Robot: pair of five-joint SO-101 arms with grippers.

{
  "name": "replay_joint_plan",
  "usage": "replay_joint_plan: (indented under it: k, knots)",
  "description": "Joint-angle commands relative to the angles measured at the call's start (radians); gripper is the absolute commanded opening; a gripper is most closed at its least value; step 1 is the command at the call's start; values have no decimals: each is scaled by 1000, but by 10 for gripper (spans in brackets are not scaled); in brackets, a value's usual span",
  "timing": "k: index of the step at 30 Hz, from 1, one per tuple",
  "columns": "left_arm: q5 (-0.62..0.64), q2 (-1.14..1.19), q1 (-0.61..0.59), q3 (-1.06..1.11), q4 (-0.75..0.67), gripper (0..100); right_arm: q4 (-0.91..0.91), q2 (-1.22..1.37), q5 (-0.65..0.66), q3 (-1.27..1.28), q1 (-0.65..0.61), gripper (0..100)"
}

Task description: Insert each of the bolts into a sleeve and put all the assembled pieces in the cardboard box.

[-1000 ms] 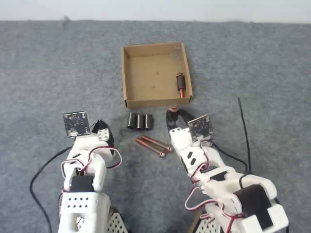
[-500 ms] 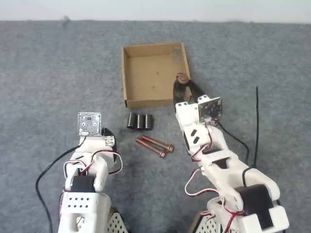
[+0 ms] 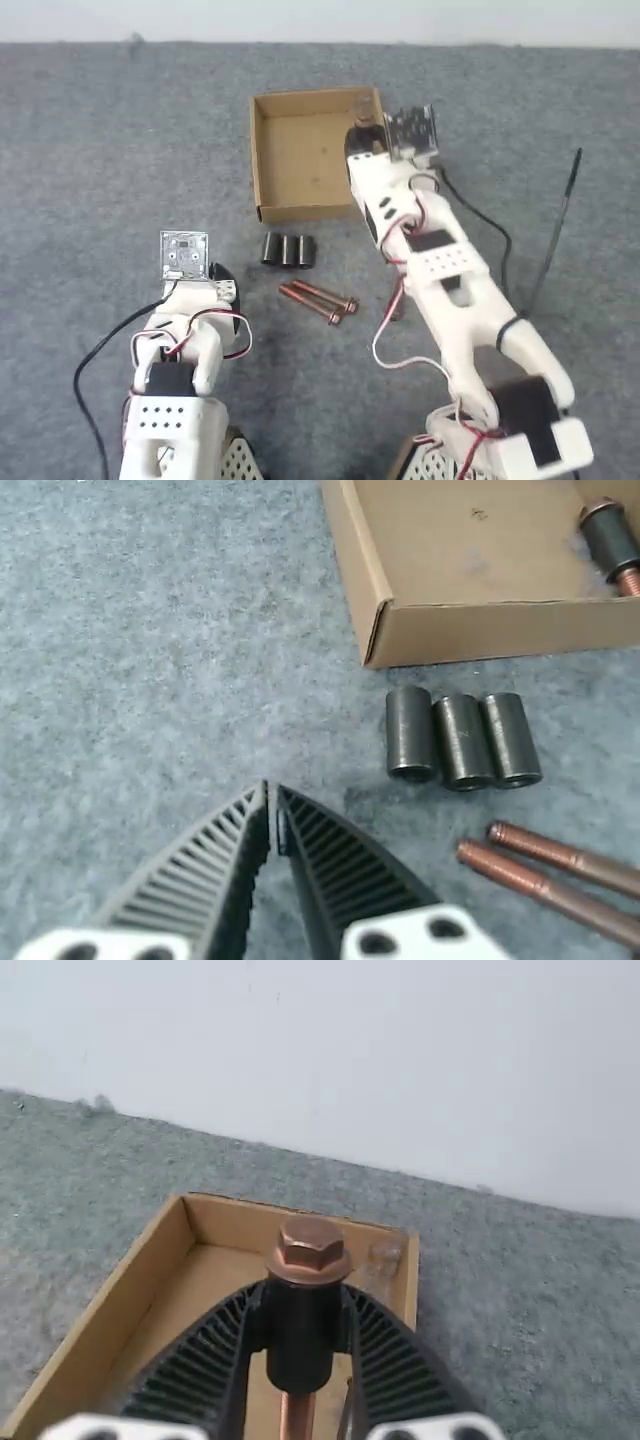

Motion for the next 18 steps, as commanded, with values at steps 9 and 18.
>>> replay_joint_plan:
  k: [9,18]
  knots:
    - [-12,-3,3,-13,5,11,280,346,-5,-471,7,7]
    - [-12,-3,6,-13,3,11,636,558,-3,-778,5,9]
